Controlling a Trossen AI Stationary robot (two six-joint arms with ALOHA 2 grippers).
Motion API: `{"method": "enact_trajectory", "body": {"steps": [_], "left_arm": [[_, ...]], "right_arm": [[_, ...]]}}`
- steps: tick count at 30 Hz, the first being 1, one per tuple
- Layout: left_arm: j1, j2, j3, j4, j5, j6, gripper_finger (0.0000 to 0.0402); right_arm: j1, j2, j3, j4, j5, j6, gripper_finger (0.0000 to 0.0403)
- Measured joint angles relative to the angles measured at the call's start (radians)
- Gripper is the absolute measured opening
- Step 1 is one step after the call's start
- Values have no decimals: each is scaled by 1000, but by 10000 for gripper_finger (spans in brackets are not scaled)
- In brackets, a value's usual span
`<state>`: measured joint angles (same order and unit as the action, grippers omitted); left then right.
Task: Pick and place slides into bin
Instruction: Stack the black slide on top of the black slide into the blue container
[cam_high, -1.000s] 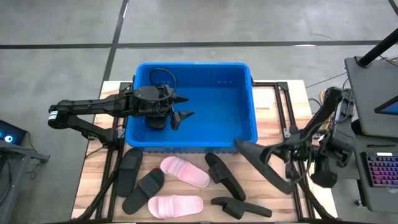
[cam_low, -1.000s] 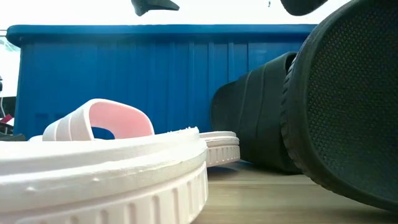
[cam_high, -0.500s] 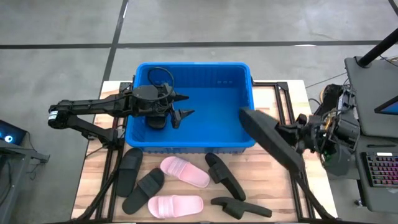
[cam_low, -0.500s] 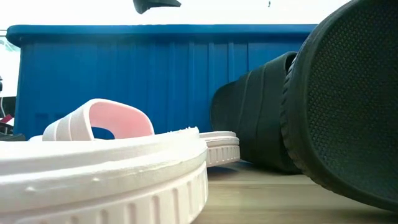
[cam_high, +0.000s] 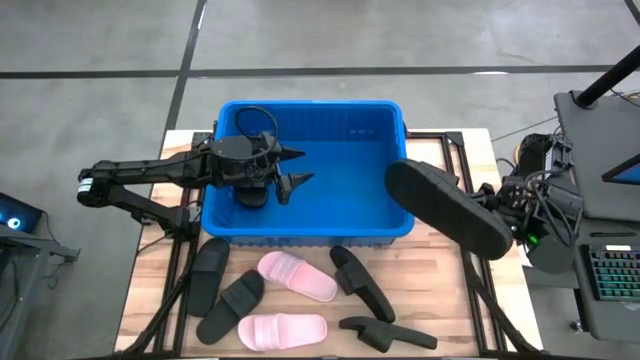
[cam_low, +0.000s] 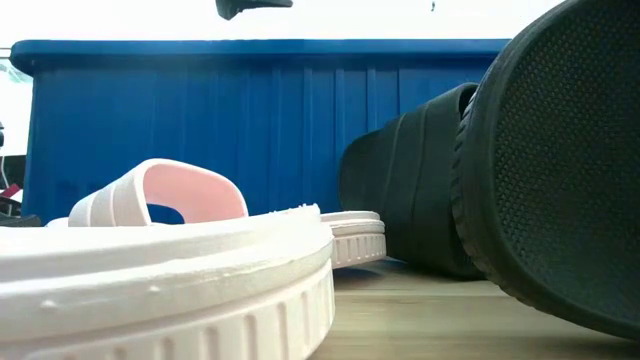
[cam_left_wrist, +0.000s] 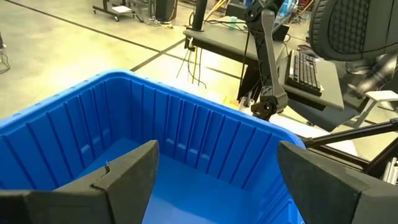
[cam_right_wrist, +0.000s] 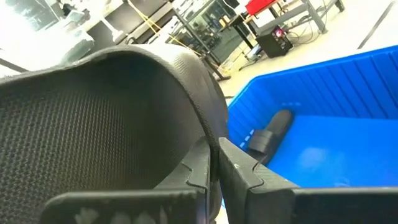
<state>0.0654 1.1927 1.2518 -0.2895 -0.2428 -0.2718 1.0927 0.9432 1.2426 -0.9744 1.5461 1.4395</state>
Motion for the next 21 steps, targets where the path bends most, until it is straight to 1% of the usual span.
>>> {"method": "enact_trajectory", "body": {"steps": [21], "left_arm": [[0,0,0,-3,1,0,310]], "right_arm": [[0,2,45,24,0,-105,13]]}}
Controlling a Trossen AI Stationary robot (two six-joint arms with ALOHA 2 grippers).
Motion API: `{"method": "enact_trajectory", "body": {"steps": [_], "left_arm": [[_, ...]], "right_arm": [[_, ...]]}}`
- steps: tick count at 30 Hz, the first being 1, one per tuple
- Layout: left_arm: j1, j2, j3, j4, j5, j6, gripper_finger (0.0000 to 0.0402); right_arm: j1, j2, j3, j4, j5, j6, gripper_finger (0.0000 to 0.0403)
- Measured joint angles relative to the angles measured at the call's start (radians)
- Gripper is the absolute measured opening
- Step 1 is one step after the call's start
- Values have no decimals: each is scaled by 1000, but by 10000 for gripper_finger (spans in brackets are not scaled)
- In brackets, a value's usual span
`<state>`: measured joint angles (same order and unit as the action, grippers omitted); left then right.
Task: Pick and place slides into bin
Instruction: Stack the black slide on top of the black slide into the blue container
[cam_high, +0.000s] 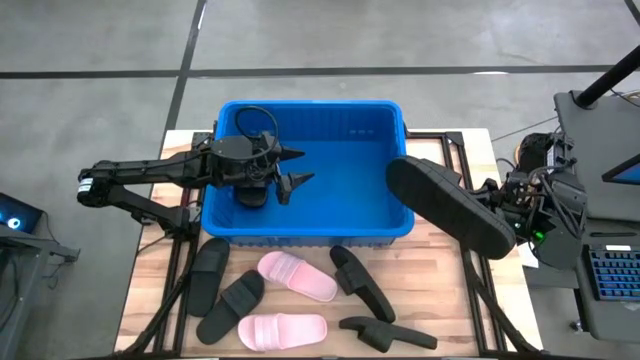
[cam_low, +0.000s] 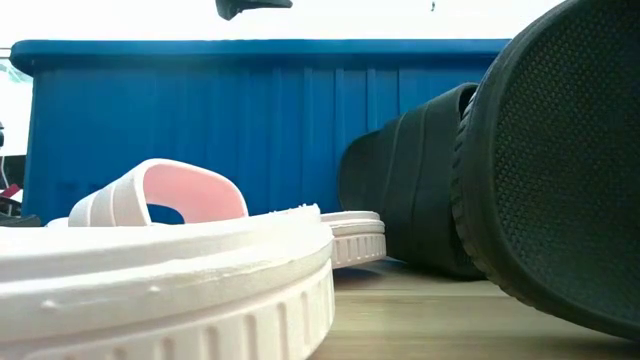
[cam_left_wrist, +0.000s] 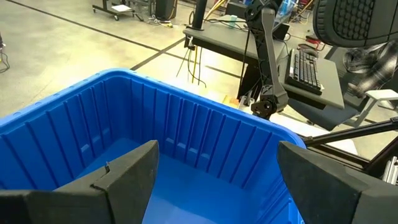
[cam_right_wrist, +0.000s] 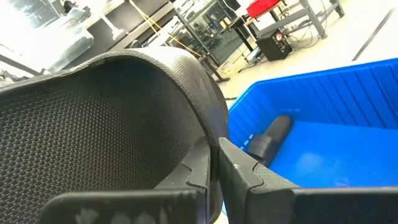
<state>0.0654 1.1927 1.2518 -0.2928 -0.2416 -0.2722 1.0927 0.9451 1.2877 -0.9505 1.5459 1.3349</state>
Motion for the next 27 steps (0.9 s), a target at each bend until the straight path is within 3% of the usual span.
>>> {"method": "enact_trajectory", "body": {"steps": [6,12,27], "left_arm": [[0,0,0,0,0,0,310],[0,0,0,22,0,-1,310],[0,0,3,270,12,42,310]], "right_arm": [[0,-2,0,2,-9,-55,13],[0,12,40,65,-172,-408,13],[-1,39,224,120,-283,-1069,12]]}}
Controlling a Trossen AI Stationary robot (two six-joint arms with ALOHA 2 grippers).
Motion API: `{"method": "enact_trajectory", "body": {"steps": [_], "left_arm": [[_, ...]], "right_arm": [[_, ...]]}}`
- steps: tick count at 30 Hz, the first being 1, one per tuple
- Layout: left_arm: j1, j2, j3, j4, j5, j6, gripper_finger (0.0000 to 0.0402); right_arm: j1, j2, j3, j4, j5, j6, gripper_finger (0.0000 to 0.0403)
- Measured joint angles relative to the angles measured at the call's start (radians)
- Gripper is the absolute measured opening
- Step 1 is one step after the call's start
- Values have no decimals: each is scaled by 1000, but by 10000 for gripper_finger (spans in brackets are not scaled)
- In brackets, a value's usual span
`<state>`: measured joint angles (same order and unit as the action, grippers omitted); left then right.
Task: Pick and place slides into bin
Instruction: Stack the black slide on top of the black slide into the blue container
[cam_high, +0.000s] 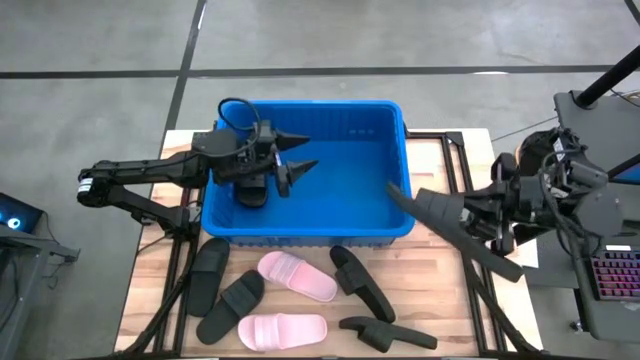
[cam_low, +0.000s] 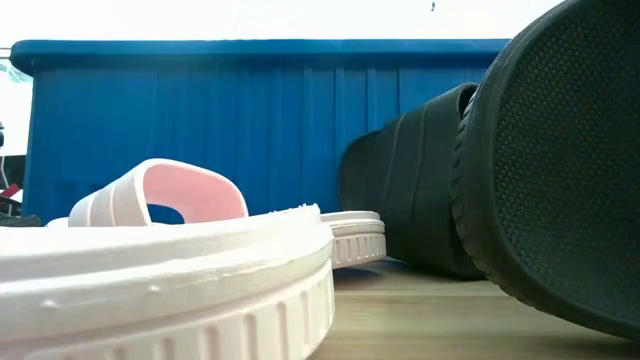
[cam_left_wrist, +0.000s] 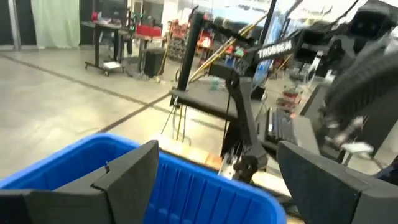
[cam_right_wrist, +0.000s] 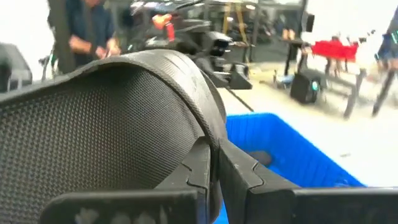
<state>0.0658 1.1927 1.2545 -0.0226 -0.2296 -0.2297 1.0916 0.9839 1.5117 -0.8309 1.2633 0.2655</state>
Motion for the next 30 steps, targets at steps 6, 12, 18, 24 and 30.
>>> {"method": "enact_trajectory", "body": {"steps": [6,12,18,24,30], "left_arm": [[0,0,6,53,91,-20,310],[0,0,5,99,231,-70,310],[0,0,5,173,346,43,310],[0,0,11,243,352,188,310],[-2,0,8,243,356,222,310]], "right_arm": [[-3,37,16,3,-24,-287,12],[-41,69,31,11,-72,-376,12],[-126,92,37,37,-295,-377,12],[-229,91,37,104,-491,-355,11],[-345,68,37,183,-713,-267,11]]}}
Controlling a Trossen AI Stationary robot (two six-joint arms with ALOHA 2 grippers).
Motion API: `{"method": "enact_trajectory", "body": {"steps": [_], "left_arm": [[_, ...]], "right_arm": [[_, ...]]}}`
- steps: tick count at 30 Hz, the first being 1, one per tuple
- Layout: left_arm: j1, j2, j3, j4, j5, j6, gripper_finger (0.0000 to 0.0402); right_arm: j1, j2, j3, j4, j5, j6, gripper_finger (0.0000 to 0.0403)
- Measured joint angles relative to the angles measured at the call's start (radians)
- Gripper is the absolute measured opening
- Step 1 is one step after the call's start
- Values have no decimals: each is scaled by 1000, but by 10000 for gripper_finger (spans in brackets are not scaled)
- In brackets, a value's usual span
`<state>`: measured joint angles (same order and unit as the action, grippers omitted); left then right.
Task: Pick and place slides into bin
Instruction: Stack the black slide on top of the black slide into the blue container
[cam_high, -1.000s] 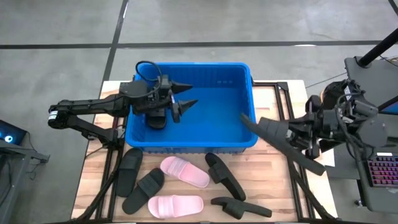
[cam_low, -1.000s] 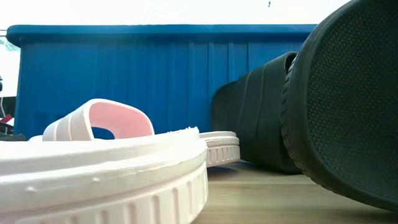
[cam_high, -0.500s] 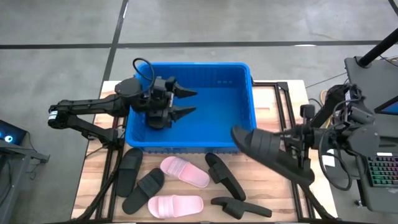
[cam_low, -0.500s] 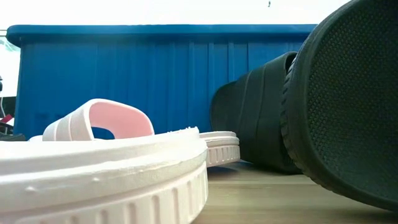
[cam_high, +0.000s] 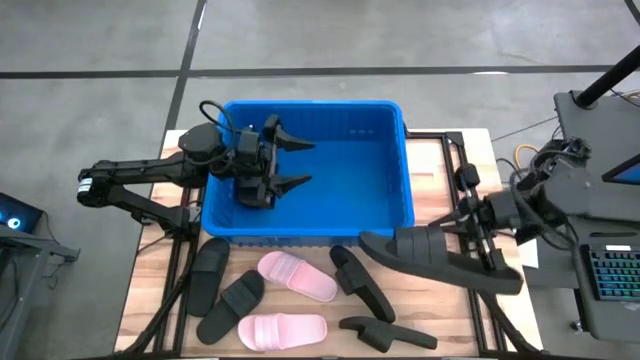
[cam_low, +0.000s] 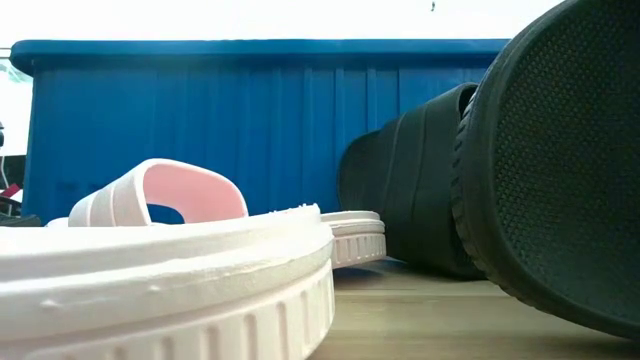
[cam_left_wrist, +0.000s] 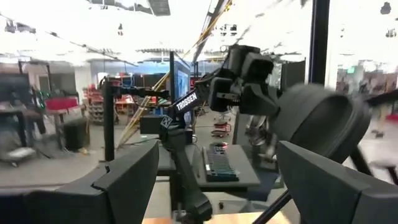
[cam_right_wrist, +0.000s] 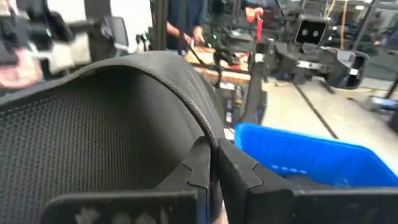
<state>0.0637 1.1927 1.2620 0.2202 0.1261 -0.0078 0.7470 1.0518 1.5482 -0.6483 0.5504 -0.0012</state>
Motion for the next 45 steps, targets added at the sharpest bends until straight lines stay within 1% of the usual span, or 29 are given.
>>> {"method": "enact_trajectory", "body": {"steps": [5,10,14,16,21,26,30,39,45], "left_arm": [[-2,0,-5,1,0,177,310],[-7,0,-4,2,0,243,310],[-18,12,-4,19,1,305,310],[-21,24,-4,24,3,325,310],[-23,76,-4,105,8,341,310],[-26,117,1,106,60,355,310],[-31,124,-4,105,71,355,310],[-49,127,-2,111,89,354,310],[-60,141,-5,108,112,252,310]], "right_arm": [[-73,6,-1,25,-111,7,11],[-148,19,-1,38,-239,53,11],[-179,33,-1,35,-277,56,11],[-186,39,-1,36,-277,47,11],[-216,49,-2,40,-274,27,11],[-245,44,-2,42,-246,26,11],[-262,24,-2,49,-210,-2,11],[-326,-11,-2,50,-209,-16,11],[-364,6,-2,48,-215,-29,11]]}}
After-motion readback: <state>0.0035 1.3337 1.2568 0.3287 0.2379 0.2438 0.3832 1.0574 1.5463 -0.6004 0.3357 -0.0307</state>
